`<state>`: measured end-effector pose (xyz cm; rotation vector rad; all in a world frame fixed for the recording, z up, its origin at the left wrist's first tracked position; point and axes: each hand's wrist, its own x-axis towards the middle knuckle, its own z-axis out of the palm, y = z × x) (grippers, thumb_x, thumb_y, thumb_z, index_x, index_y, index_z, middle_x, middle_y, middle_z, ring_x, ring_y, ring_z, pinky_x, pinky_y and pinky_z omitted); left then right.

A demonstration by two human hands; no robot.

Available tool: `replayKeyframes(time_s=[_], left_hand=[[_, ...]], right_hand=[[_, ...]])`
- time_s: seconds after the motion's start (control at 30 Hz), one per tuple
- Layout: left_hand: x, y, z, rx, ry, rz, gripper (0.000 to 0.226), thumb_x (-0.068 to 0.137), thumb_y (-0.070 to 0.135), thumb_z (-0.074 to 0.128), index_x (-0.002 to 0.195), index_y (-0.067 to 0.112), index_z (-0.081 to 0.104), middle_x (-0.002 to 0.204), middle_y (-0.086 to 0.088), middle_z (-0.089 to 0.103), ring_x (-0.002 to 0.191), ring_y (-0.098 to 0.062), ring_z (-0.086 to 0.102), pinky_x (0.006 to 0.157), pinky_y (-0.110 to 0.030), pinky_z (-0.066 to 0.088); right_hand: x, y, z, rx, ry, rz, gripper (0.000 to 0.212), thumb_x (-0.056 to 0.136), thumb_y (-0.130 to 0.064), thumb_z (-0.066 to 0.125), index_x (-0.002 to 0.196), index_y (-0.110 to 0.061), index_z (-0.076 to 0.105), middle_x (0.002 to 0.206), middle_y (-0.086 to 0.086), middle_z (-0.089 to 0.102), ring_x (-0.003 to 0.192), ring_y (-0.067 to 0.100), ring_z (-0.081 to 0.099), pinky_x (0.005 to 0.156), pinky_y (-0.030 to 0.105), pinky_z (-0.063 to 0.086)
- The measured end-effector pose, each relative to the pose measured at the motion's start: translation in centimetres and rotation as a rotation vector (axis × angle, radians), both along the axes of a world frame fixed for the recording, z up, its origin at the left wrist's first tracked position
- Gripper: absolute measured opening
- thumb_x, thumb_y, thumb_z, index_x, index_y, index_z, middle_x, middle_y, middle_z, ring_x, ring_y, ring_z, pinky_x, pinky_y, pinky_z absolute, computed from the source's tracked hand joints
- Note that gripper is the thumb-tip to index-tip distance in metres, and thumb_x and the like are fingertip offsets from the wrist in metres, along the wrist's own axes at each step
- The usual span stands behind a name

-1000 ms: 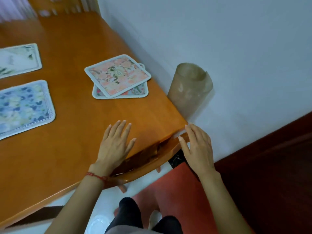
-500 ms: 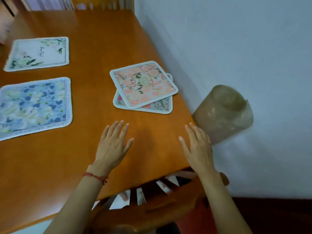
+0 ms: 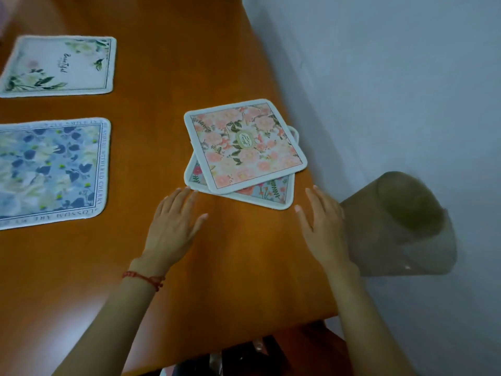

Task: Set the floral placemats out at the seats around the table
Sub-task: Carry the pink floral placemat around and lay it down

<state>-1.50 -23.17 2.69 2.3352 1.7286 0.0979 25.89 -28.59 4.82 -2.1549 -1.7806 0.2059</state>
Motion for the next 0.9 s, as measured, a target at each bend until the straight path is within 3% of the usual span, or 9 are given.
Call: replayKeyframes(time_s=[0.13,0.33,0.5,0.63,0.77,0.9], left_hand=[[1.4,2.9,-0.9,-0.035,-0.093,0.103,0.069,0.093,0.055,0.024,0.142,0.008,0.03,0.15,-0.014,0.03,0.14,-0.029,0.022,0.113,-0.043,0.02],[3.4,7.3,-2.5,-0.098,-0.321,0.248,0.056,0.094,0.035,0.043,0.141,0.006,0.032,0.148,-0.015,0.032,0.137,-0.03,0.026,0.111,-0.041,0.022],[4.6,10.1,-4.1,-0.1,-0.478,0.359,0.044,0.093,0.021,0.051,0.132,0.002,0.045,0.129,-0.019,0.051,0.118,-0.033,0.047,0.093,-0.042,0.04],[5.7,11.5,-4.6,-0.092,-0.601,0.467,0.04,0.089,0.013,0.058,0.127,0.003,0.051,0.121,-0.018,0.057,0.109,-0.033,0.053,0.081,-0.032,0.04],[6.5,12.4,-5.6,-0.134,-0.699,0.554,0.033,0.086,0.012,0.061,0.119,0.008,0.058,0.106,-0.003,0.06,0.096,-0.023,0.056,0.074,-0.029,0.041],[7.2,13.0,-5.8,-0.149,-0.833,0.669,0.037,0.084,0.007,0.063,0.121,0.006,0.057,0.102,0.004,0.057,0.09,-0.014,0.052,0.078,-0.031,0.044]], right_hand=[[1.4,4.6,-1.1,0.006,0.056,0.032,0.048,0.095,-0.035,0.044,0.136,-0.01,0.042,0.141,0.01,0.043,0.131,0.024,0.037,0.105,0.036,0.028],[3.4,11.1,-4.1,-0.033,0.125,0.04,0.049,0.094,-0.035,0.045,0.135,-0.01,0.042,0.14,0.01,0.043,0.128,0.025,0.039,0.105,0.044,0.036],[5.1,15.2,-6.6,-0.051,0.226,-0.013,0.046,0.093,-0.035,0.047,0.133,-0.012,0.044,0.13,0.01,0.05,0.117,0.025,0.047,0.096,0.046,0.045],[6.4,17.6,-8.2,-0.069,0.278,-0.066,0.039,0.091,-0.034,0.05,0.125,-0.014,0.05,0.116,0.007,0.057,0.105,0.022,0.053,0.085,0.042,0.051],[7.5,19.3,-9.6,-0.103,0.276,-0.089,0.035,0.091,-0.034,0.051,0.12,-0.014,0.053,0.111,0.006,0.059,0.1,0.021,0.057,0.078,0.037,0.054],[8.1,20.3,-10.5,-0.118,0.324,-0.117,0.032,0.091,-0.026,0.053,0.12,-0.011,0.055,0.11,0.008,0.059,0.099,0.021,0.057,0.074,0.027,0.047]])
